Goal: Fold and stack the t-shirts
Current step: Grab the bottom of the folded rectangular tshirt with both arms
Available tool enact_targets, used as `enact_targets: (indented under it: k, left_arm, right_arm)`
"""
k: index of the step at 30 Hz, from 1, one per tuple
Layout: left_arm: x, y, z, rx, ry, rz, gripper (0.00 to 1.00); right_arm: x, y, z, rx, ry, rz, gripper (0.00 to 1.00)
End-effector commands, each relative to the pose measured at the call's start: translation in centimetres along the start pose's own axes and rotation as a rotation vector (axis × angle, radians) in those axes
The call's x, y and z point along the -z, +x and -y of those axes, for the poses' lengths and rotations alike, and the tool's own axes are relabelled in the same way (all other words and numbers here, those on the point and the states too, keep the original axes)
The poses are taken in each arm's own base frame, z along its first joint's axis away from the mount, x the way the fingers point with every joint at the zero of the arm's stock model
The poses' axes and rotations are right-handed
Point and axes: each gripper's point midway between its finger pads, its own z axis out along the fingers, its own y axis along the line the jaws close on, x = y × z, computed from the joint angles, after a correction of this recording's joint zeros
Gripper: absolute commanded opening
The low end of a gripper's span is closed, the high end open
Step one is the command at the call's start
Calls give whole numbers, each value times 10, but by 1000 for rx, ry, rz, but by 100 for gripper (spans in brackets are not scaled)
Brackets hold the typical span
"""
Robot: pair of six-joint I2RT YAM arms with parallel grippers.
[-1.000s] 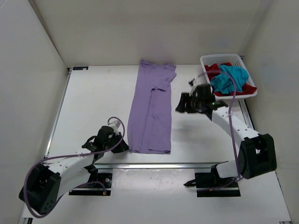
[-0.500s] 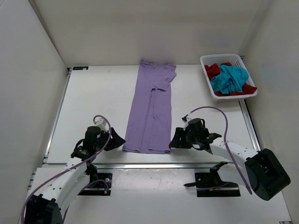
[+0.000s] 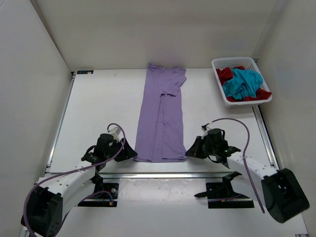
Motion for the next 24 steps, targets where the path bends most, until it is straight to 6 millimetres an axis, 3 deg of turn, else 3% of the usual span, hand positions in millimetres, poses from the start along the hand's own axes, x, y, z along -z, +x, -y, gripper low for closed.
enact_targets:
  k: [1,3,5,7,10,14,16,18,19,20,21,24]
  left_arm:
    - [0,20,-7,-16,-22,-80,59]
    - [-1,30,-4,-29,-11,-120,57]
    - [-3,40,-1,-44,-4,-158,58]
    - [-4,47,1,-40,14,-185,61]
    - [-5,52,8,-53,30,-212,61]
    - [-5,56,4,-66,5,-228,45]
    - [-6,53,5,-59,13,-216,42]
    - [-8,51,10,-60,28,-208,36]
    - [-9,51,13,-61,41,-208,33]
    - [-11,50,14,-62,38,-204,28]
    - [-11,54,15,-66,43,-215,20]
    - [-9,60,20,-92,50,-255,1]
  right_arm:
    - [18,-1,21,-17,44,31,0]
    - [25,3,28,-19,50,34,5]
    - [30,6,32,-33,40,43,31]
    - [29,10,33,-43,26,45,41]
    - [27,14,32,-45,26,34,47]
    - [24,15,23,-29,1,18,40]
    - [22,19,20,-22,-4,-4,32]
    - [18,20,15,-18,-19,-16,16]
    - [17,21,13,-14,-25,-20,14]
    - [16,21,14,-18,-26,-21,12]
    - [16,21,12,-16,-27,-20,3]
    - [19,22,12,-5,-4,-22,0]
